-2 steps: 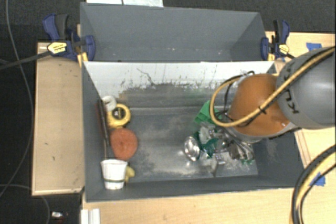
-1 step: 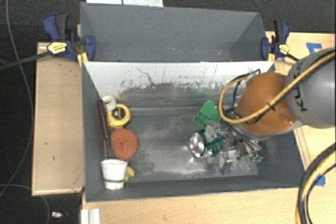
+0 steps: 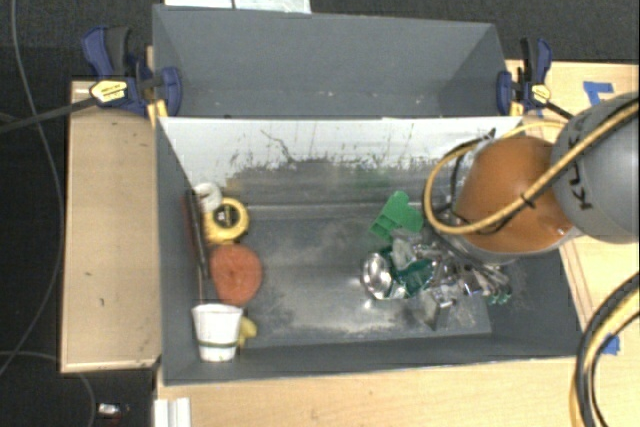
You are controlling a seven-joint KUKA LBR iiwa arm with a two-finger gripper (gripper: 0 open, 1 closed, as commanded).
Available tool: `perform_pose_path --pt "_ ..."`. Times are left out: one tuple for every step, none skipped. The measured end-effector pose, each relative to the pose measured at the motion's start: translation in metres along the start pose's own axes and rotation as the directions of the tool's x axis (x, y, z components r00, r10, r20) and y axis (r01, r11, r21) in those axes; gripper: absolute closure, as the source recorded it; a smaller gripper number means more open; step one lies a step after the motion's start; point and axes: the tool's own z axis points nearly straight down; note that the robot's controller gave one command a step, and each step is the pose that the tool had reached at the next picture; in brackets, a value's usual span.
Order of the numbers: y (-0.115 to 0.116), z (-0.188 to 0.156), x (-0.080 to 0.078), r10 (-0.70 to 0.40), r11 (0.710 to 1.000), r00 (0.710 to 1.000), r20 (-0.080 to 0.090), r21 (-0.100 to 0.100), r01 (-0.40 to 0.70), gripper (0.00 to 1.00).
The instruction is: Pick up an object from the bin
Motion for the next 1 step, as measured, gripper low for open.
perform_pose_path --pt "-0.0508 0.003 -0.0212 0.108 0.994 0.994 0.001 0.002 -0.108 1.0"
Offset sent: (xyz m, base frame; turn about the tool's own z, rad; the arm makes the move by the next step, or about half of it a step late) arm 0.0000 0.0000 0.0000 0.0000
